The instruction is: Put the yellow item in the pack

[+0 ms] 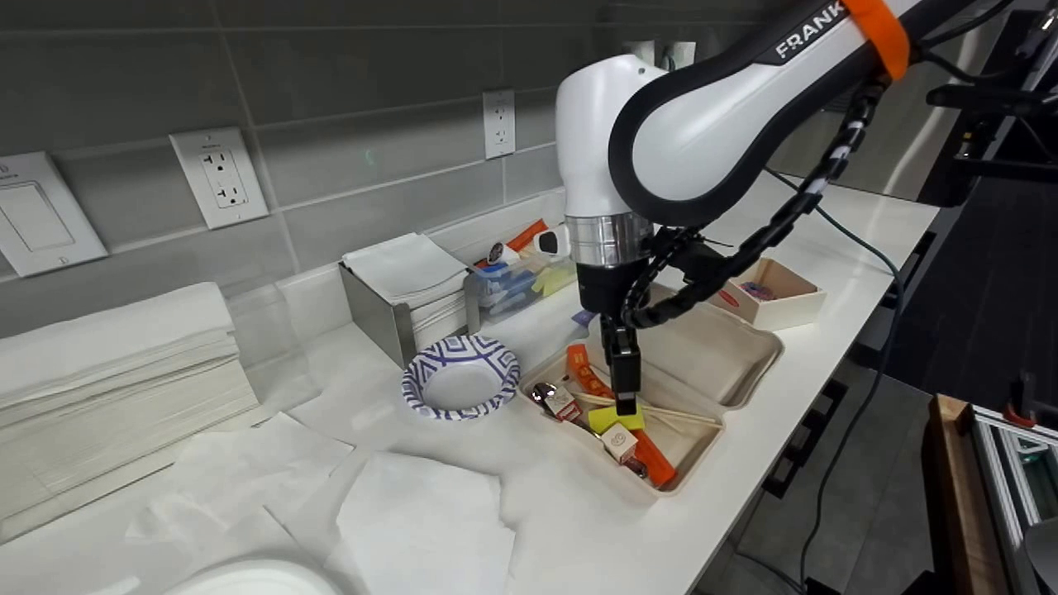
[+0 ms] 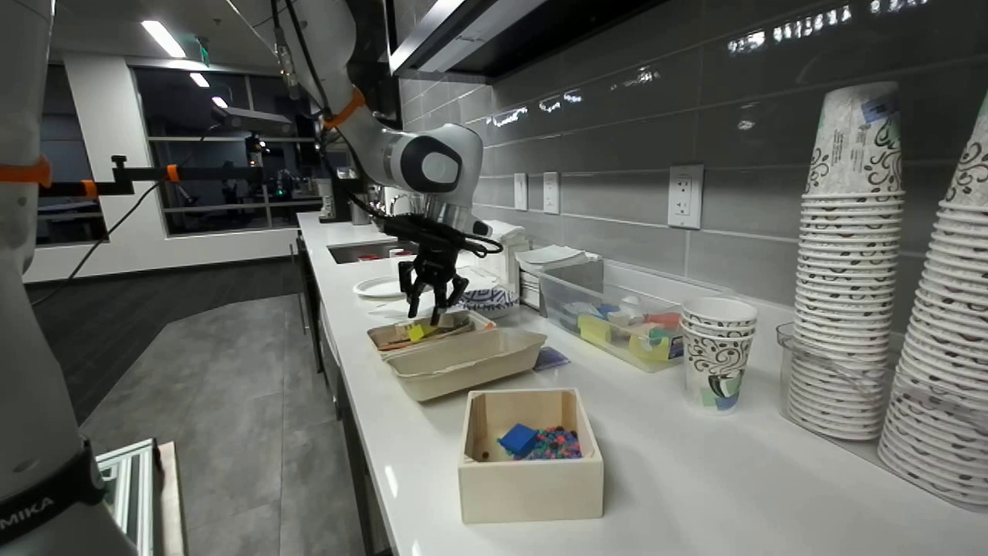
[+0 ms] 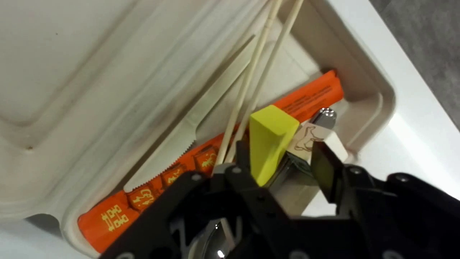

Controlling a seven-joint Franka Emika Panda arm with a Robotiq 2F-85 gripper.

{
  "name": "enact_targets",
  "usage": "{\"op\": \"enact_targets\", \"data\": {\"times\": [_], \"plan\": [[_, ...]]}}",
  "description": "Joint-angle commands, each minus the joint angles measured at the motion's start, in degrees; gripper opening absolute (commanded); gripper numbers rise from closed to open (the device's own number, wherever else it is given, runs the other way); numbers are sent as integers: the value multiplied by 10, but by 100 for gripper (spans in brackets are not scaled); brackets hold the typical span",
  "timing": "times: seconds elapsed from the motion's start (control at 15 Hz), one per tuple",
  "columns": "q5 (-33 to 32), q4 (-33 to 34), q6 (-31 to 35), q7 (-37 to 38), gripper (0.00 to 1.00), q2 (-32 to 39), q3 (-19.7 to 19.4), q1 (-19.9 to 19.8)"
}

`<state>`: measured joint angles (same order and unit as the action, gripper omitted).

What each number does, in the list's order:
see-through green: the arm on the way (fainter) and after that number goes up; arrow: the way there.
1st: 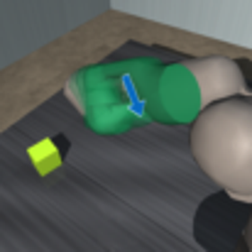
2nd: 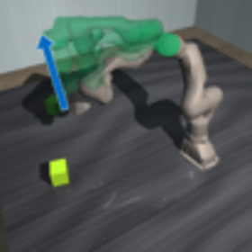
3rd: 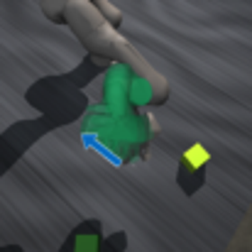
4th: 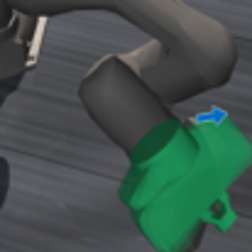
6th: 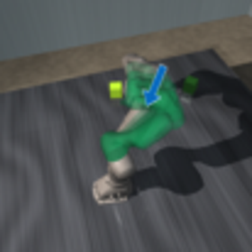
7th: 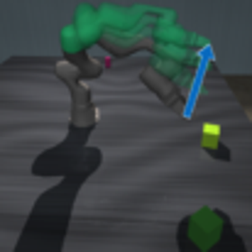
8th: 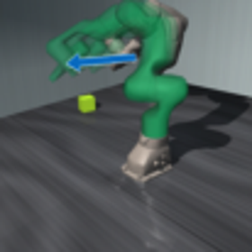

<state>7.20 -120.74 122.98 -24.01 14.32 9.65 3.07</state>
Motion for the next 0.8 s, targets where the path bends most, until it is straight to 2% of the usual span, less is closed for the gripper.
{"op": "enact_targets", "data": {"times": [0.0,0.2,0.6,0.73], "plan": [[12,-34,-7,18,82,-51,-5,0],[-35,-56,-10,113,100,-96,-24,10],[-98,-79,-44,305,100,-166,-44,8],[-102,-79,-67,354,100,-187,-46,6]]}}
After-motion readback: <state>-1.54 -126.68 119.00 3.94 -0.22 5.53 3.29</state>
